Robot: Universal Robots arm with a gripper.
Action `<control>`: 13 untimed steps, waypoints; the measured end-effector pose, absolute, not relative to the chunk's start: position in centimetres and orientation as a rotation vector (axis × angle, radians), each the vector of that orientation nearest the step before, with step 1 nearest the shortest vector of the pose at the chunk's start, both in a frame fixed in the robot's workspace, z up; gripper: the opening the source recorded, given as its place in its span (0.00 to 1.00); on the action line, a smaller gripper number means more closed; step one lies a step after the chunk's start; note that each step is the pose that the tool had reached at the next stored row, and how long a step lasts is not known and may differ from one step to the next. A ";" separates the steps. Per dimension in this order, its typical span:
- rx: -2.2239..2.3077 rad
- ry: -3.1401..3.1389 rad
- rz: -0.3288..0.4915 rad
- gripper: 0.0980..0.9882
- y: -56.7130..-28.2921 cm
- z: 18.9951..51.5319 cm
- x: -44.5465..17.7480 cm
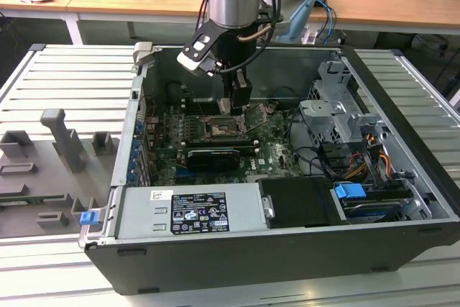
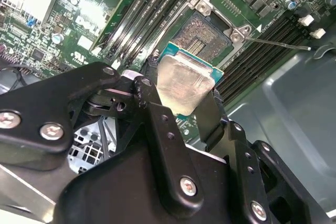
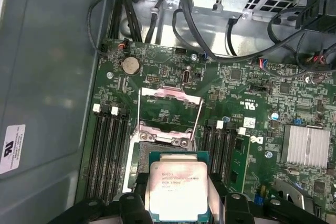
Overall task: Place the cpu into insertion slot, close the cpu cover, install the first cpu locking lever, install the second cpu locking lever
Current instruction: 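Place the cpu into insertion slot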
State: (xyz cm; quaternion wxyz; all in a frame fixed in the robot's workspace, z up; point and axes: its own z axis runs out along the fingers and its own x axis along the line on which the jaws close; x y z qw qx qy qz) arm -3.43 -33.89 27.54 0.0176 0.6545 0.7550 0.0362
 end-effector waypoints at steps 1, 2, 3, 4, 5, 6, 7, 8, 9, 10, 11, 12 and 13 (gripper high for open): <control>2.033 2.346 0.112 0.48 -33.9 27.5 -3.4; 2.034 2.346 0.111 0.48 -33.9 27.4 -3.4; 2.034 2.347 0.111 0.48 -33.9 27.2 -3.4; 2.034 2.347 0.110 0.48 -33.9 27.1 -3.4; 2.034 2.347 0.110 0.48 -33.9 27.0 -3.4; 2.035 2.347 0.110 0.48 -33.9 26.9 -3.4; 2.034 2.347 0.110 0.48 -33.8 26.7 -3.4; 2.034 2.347 0.110 0.48 -33.8 26.7 -3.4; 2.035 2.347 0.110 0.48 -33.8 26.6 -3.4; 2.036 2.346 0.110 0.48 -33.9 26.3 -3.4; 2.040 2.342 0.110 0.48 -33.8 26.2 -3.4; 2.047 2.336 0.109 0.48 -33.8 26.1 -3.4; 2.087 2.299 0.108 0.48 -33.8 25.7 -3.4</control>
